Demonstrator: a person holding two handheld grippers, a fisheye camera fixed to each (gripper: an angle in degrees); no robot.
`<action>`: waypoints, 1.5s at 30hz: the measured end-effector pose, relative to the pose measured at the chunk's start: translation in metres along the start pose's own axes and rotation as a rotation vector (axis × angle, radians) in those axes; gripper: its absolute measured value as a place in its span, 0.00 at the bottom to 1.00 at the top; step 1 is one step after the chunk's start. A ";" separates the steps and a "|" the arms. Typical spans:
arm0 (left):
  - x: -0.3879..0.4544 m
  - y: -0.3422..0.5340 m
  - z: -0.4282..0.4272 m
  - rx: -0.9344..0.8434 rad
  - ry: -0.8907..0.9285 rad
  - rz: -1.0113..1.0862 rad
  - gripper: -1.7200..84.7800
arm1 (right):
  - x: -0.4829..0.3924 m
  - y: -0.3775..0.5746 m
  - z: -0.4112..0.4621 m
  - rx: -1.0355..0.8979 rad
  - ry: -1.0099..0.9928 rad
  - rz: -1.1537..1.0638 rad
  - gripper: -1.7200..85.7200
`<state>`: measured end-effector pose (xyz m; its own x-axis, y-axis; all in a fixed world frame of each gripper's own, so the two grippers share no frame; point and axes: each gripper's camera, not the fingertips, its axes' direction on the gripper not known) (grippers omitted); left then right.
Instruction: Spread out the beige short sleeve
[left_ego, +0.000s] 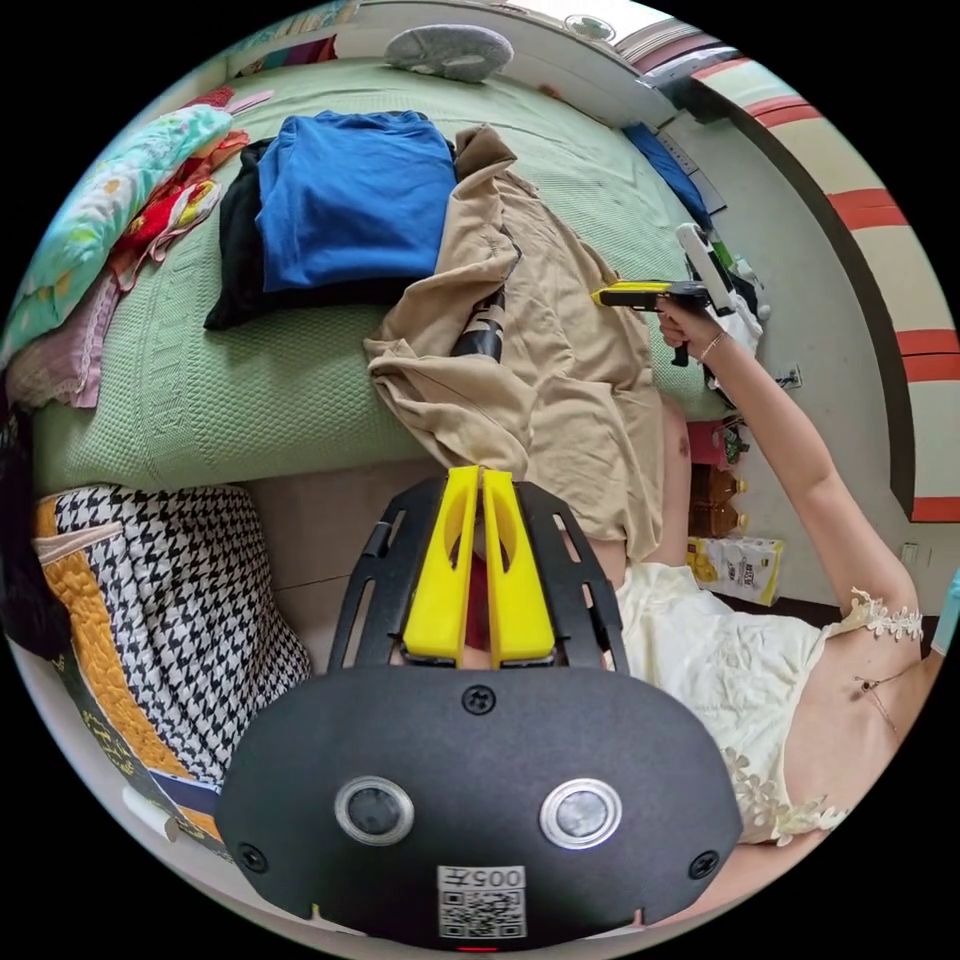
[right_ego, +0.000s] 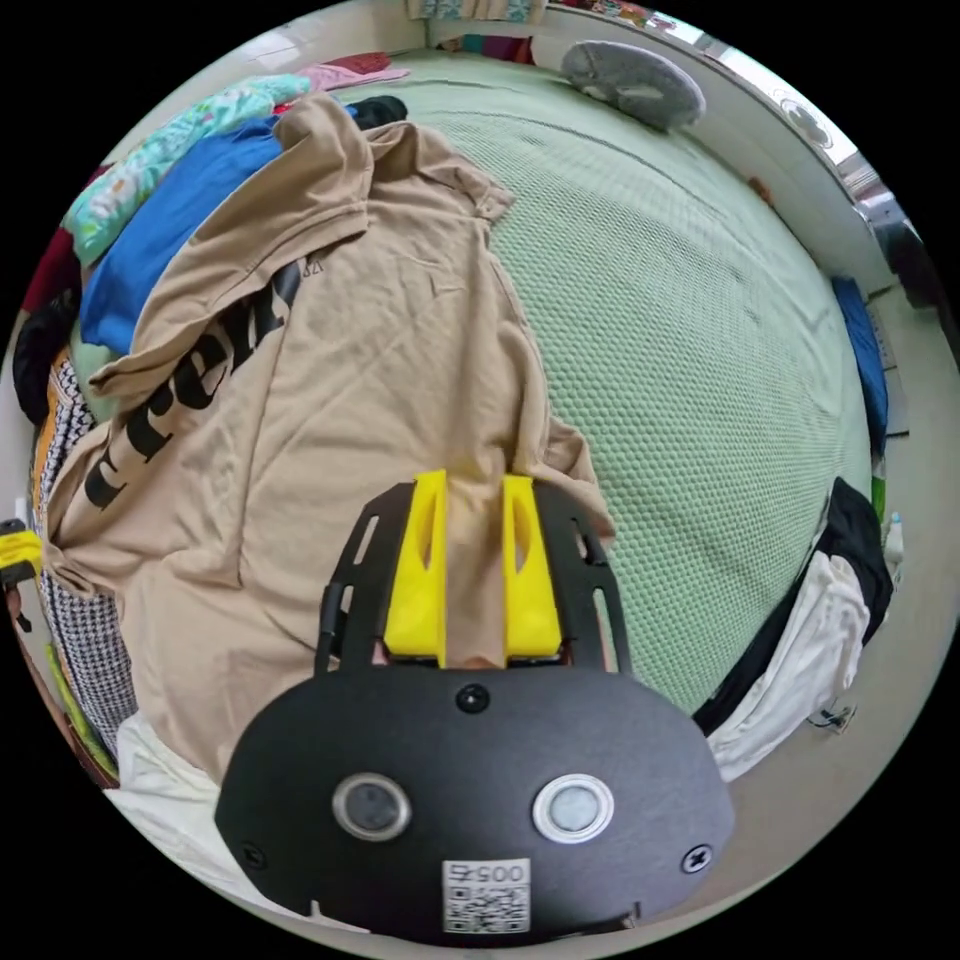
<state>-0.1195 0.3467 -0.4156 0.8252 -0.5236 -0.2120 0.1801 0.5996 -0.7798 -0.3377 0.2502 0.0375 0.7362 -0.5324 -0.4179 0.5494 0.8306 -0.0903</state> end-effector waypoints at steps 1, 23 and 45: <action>0.001 0.001 -0.002 0.003 0.002 0.006 0.02 | 0.002 0.003 -0.006 0.006 -0.025 0.001 0.02; 0.059 -0.002 -0.010 0.023 0.071 0.254 0.02 | 0.126 0.239 -0.159 -0.038 -0.149 0.257 0.01; 0.057 -0.024 0.004 -0.010 0.108 0.227 0.02 | 0.010 0.040 -0.045 -0.109 -0.154 -0.045 0.03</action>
<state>-0.0744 0.3051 -0.4067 0.7818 -0.4381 -0.4437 -0.0094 0.7033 -0.7108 -0.3264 0.2856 -0.0112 0.7684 -0.5808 -0.2686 0.5429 0.8139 -0.2067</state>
